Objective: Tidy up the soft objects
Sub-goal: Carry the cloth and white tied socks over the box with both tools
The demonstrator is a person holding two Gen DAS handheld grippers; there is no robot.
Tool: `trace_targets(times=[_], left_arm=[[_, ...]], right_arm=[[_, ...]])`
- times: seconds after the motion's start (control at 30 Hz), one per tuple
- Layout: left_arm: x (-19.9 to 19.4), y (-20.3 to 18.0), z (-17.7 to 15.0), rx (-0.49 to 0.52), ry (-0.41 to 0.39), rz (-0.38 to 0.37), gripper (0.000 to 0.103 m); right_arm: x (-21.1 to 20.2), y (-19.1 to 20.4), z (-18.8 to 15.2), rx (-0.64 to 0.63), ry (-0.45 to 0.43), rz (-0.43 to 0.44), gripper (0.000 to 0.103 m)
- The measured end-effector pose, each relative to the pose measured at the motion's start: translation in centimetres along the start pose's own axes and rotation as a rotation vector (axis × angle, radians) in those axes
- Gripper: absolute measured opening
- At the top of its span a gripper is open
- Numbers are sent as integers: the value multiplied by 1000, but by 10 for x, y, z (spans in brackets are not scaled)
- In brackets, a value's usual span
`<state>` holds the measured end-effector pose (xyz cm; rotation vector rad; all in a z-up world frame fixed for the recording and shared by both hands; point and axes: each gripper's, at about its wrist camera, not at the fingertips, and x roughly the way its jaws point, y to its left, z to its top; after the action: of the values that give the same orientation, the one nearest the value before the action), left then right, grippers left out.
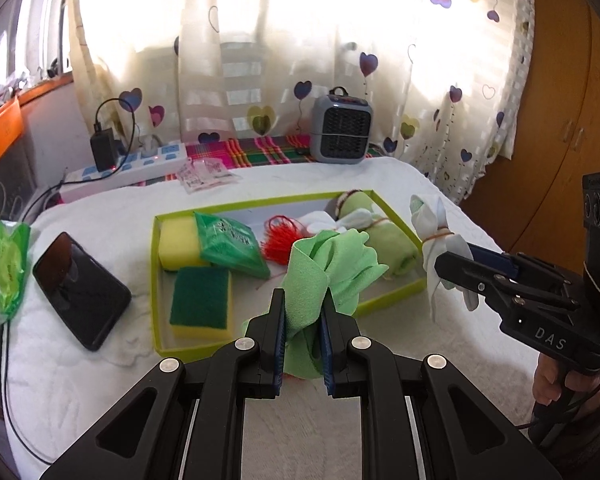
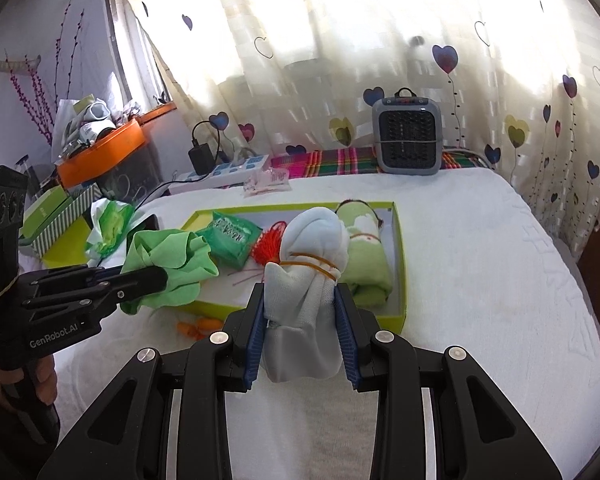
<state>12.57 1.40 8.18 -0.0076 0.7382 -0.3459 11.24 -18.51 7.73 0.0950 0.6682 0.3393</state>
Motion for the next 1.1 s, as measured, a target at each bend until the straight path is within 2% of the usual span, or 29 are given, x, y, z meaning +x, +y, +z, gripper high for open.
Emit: trace_targets(times=[0.5, 1.1], left_arm=[[31, 16, 17, -52, 21, 8, 14], [59, 22, 17, -49, 61, 45, 14]], right_arm=[[50, -4, 29, -39, 50, -44, 34], [87, -2, 39, -95, 110, -67, 34]])
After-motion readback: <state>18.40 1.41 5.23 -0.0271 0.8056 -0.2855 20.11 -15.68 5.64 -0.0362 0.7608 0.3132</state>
